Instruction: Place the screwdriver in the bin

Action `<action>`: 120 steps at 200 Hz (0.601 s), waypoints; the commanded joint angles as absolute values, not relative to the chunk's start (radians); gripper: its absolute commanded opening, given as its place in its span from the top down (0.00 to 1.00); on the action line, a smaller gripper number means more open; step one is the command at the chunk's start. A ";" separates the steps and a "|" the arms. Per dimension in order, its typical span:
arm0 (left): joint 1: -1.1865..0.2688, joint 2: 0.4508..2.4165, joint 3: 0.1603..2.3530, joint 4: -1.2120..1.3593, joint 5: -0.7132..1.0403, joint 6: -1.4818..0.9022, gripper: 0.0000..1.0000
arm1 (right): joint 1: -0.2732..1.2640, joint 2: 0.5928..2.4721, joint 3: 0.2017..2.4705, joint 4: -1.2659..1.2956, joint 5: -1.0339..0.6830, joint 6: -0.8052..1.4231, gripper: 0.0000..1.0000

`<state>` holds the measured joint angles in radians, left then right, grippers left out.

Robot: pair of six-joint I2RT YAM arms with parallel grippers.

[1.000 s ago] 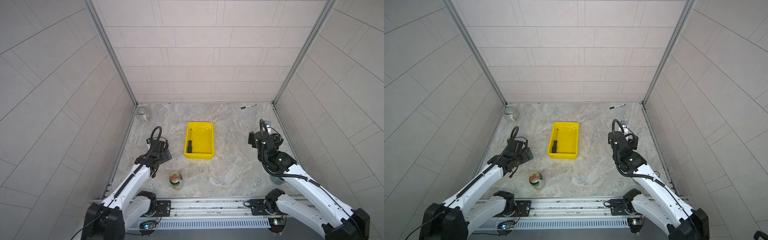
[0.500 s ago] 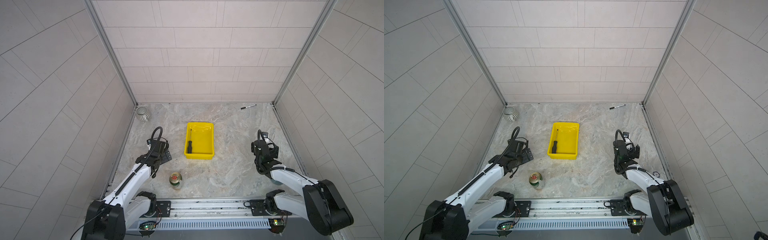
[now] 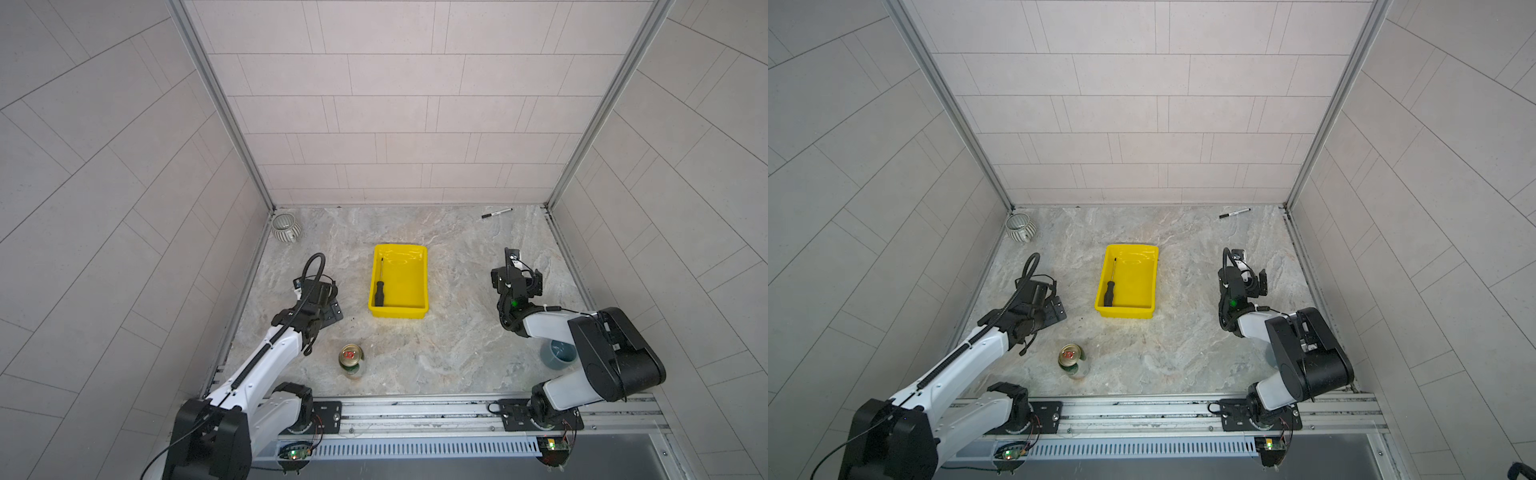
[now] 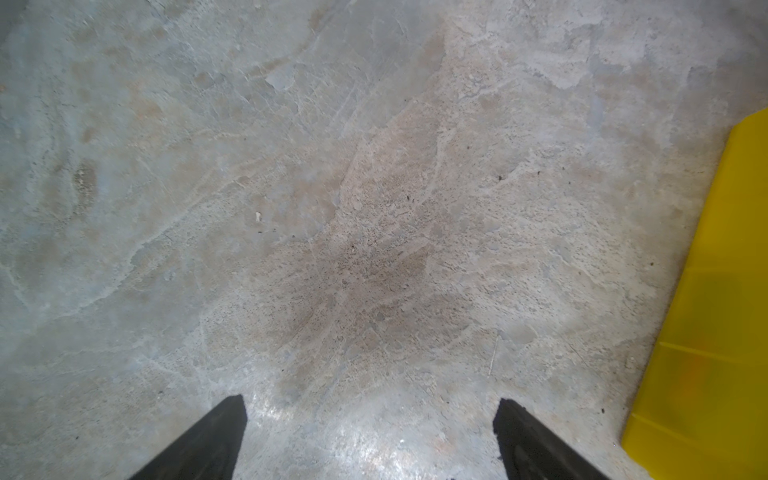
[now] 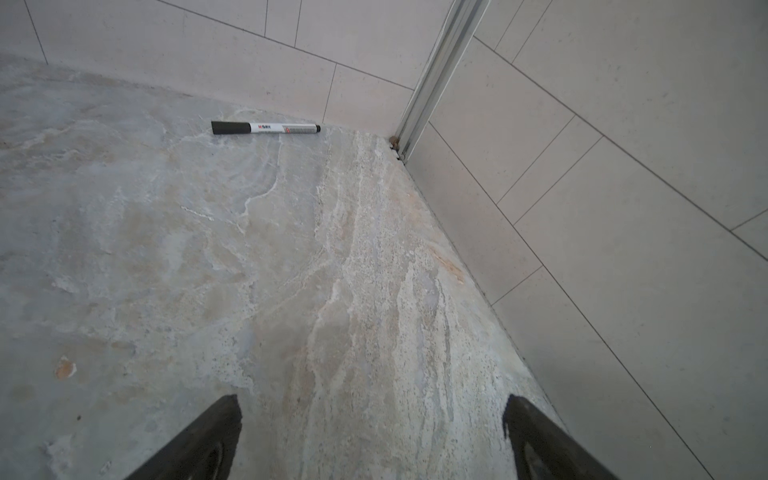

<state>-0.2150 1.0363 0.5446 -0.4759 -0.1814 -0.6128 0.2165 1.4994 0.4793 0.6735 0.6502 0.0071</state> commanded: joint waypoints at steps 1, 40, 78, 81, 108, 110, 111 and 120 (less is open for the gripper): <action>-0.209 1.044 0.549 -0.482 -0.199 -0.620 0.00 | 0.214 1.504 0.494 0.681 0.680 -0.015 0.01; -0.209 1.055 0.555 -0.480 -0.189 -0.619 0.00 | 0.149 1.518 0.374 0.910 0.507 0.017 0.01; -0.209 1.068 0.595 -0.465 -0.181 -0.596 0.00 | 0.096 1.569 0.334 1.015 0.381 0.042 0.00; -0.209 1.069 0.602 -0.462 -0.189 -0.595 0.00 | 0.097 1.565 0.333 1.009 0.381 0.041 0.00; -0.209 1.086 0.694 -0.384 -0.301 -0.582 0.00 | 0.098 1.582 0.346 1.012 0.410 0.042 0.01; -0.209 1.088 0.699 -0.371 -0.309 -0.577 0.00 | 0.098 1.582 0.345 1.013 0.409 0.044 0.00; -0.209 1.090 0.701 -0.361 -0.316 -0.575 0.00 | 0.097 1.582 0.345 1.014 0.409 0.043 0.01; -0.209 1.104 0.715 -0.284 -0.354 -0.537 0.00 | 0.098 1.585 0.344 1.025 0.409 0.040 0.01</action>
<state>-0.2150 1.0870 0.6369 -0.4473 -0.2314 -0.6014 0.0982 1.5776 0.3378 0.9691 0.4210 0.0345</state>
